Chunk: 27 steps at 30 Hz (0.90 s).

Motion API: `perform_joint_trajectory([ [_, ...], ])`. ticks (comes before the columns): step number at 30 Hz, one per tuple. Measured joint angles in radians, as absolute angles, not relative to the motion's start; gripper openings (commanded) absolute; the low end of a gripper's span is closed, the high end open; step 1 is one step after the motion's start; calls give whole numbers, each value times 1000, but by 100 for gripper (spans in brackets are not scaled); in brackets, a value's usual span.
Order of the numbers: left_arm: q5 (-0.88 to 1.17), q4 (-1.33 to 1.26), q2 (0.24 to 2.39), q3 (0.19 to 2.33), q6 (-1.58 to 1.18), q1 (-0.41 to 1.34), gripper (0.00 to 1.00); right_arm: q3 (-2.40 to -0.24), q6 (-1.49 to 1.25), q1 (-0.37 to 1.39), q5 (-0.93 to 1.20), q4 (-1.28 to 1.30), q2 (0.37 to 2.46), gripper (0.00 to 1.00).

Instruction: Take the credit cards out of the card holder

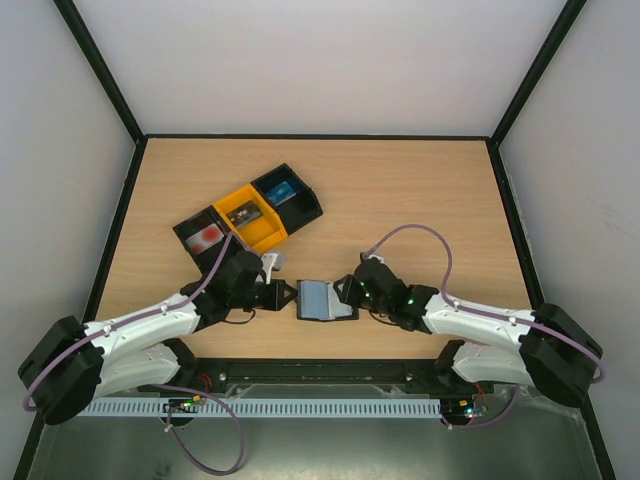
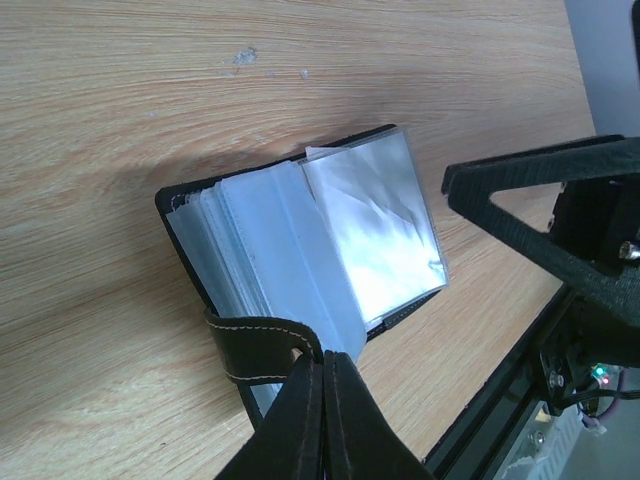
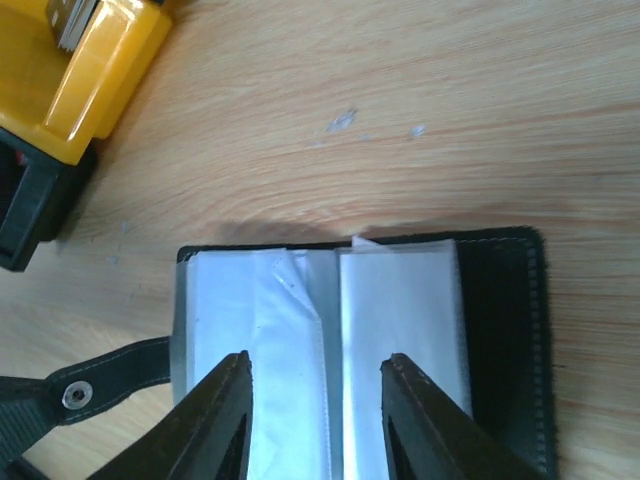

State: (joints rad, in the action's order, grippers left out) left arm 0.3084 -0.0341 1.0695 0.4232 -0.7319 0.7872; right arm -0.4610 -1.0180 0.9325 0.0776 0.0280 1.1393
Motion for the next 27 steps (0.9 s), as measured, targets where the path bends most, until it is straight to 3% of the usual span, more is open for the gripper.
perform_joint_trajectory([
  [7,278,-14,1069,423,-729,787,5,-461,-1020,961,157,-92,1283,21],
  [15,249,19,1041,423,-757,787,36,-460,-1020,964,218,-207,1428,19],
  [20,246,36,1026,425,-774,787,52,-439,-1024,964,235,-276,1454,9],
  [27,299,-4,1029,425,-767,784,66,-414,-1037,964,234,-341,1474,3],
])
